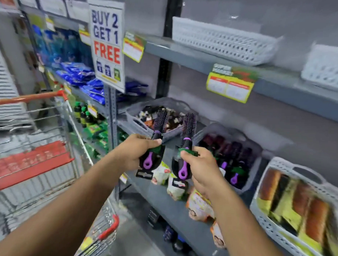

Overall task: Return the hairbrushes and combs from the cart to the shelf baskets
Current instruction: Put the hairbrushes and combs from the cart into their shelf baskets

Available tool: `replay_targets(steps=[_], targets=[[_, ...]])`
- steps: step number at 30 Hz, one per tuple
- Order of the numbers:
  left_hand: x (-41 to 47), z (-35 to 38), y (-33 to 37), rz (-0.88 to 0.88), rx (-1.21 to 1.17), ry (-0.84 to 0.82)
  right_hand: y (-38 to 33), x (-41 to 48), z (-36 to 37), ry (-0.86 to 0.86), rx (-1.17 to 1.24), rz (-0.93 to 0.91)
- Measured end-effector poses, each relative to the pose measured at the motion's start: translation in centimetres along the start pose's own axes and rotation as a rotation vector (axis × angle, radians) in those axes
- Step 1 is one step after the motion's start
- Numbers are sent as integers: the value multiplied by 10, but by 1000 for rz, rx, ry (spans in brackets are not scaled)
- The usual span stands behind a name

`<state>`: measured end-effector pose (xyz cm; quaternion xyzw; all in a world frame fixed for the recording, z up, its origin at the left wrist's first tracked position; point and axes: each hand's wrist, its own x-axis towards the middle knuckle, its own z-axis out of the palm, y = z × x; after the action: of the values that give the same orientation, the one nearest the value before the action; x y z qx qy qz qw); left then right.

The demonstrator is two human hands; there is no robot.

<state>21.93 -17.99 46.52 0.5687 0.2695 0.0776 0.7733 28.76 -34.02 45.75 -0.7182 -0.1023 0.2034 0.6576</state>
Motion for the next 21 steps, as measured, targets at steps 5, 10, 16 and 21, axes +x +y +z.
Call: replay_targets(steps=[5,10,16,21], targets=[[31,64,6,-3,75,-63,-14,6,-48,175,-4,-28],[81,112,13,-37,174,-147,-9,32,-87,353,-46,28],[153,154,3,-25,374,-190,-15,67,-104,497,-98,107],[164,166,-1,18,548,-149,-6,103,-92,548,-191,209]])
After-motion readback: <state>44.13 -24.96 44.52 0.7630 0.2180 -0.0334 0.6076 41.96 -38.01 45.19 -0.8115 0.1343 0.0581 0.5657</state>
